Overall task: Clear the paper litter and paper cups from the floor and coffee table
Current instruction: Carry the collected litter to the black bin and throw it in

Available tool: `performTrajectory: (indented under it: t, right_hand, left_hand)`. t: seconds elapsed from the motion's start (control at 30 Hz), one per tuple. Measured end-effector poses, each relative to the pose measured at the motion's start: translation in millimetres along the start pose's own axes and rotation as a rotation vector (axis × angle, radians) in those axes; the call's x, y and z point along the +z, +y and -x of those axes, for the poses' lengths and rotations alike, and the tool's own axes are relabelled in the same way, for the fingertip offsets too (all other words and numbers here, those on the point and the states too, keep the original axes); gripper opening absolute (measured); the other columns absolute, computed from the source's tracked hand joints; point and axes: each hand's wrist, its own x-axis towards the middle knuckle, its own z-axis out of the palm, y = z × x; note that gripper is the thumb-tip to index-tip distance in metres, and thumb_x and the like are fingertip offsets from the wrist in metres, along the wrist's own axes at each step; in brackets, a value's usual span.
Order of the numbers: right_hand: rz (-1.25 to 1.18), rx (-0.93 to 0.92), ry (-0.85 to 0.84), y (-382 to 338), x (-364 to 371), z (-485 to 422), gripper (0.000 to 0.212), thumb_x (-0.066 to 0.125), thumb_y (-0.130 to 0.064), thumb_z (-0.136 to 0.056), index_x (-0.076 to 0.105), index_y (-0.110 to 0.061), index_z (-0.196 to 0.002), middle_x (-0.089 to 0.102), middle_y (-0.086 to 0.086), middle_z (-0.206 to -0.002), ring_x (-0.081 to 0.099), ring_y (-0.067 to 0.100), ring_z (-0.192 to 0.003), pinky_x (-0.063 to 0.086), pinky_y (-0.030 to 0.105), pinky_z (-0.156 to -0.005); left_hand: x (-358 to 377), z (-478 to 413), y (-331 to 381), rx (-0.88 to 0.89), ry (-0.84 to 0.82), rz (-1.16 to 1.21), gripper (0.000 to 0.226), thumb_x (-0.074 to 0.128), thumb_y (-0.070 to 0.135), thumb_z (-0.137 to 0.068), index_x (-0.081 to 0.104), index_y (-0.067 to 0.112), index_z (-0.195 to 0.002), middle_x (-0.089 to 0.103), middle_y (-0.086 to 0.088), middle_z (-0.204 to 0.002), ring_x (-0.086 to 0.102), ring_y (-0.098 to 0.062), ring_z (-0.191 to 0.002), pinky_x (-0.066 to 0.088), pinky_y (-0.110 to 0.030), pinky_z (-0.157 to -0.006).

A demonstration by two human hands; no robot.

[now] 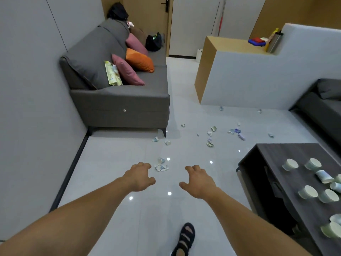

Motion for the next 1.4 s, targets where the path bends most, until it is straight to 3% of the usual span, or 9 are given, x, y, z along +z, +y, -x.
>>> performTrajectory:
  t: [0.37, 0.7, 1.0, 1.17, 1.4]
  right_hand:
    - [0.091, -0.103, -0.136, 49.0, -83.8, -216.6, 0.071, 0.05, -0.053, -0.093, 0.025, -0.019, -0.151, 0.033, 0.006, -0.147, 0.039, 0.027, -0.13, 0.043, 0.041, -0.1]
    - [0.174, -0.158, -0.316, 15.9, -53.9, -418.8, 0.069, 0.049, -0.053, -0.093, 0.025, -0.023, -0.151, 0.033, 0.002, -0.149, 0.039, 0.024, -0.131, 0.043, 0.039, -0.098]
    - [0.234, -0.211, -0.481, 33.4, 95.8, -613.6, 0.066, 0.049, -0.051, -0.093, 0.028, -0.023, -0.148, 0.036, 0.002, -0.145, 0.042, 0.024, -0.126, 0.045, 0.037, -0.093]
    - [0.232, -0.232, -0.498, 63.7, 234.8, -716.1, 0.065, 0.053, -0.052, -0.09, 0.033, -0.022, -0.144, 0.041, 0.003, -0.135, 0.046, 0.025, -0.118, 0.04, 0.034, -0.08]
    - [0.329, -0.282, -0.535, 117.9, 396.6, -790.6, 0.063, 0.056, -0.053, -0.089, 0.035, -0.019, -0.138, 0.045, 0.005, -0.127, 0.05, 0.025, -0.113, 0.043, 0.035, -0.082]
  left_hand:
    - [-45.2, -164.9, 36.2, -0.174, -0.033, 0.133, 0.067, 0.053, 0.042, -0.089, 0.029, 0.02, -0.147, 0.03, -0.002, -0.152, 0.029, -0.022, -0.138, 0.033, -0.037, -0.109]
    - [-54.5, -364.6, -36.5, -0.257, -0.094, 0.293, 0.068, 0.051, 0.043, -0.09, 0.027, 0.018, -0.148, 0.029, -0.005, -0.152, 0.028, -0.024, -0.138, 0.033, -0.038, -0.109]
    - [56.2, -546.9, -112.4, -0.406, -0.153, 0.402, 0.066, 0.052, 0.044, -0.09, 0.029, 0.019, -0.147, 0.034, -0.005, -0.149, 0.034, -0.024, -0.134, 0.034, -0.036, -0.104]
    - [183.0, -659.1, -147.3, -0.496, -0.148, 0.45, 0.064, 0.053, 0.044, -0.089, 0.032, 0.02, -0.145, 0.038, -0.005, -0.145, 0.037, -0.024, -0.13, 0.036, -0.036, -0.1]
    - [344.6, -737.6, -176.3, -0.534, -0.044, 0.553, 0.05, 0.058, 0.038, -0.085, 0.047, 0.019, -0.13, 0.052, -0.003, -0.132, 0.049, -0.023, -0.116, 0.041, -0.033, -0.086]
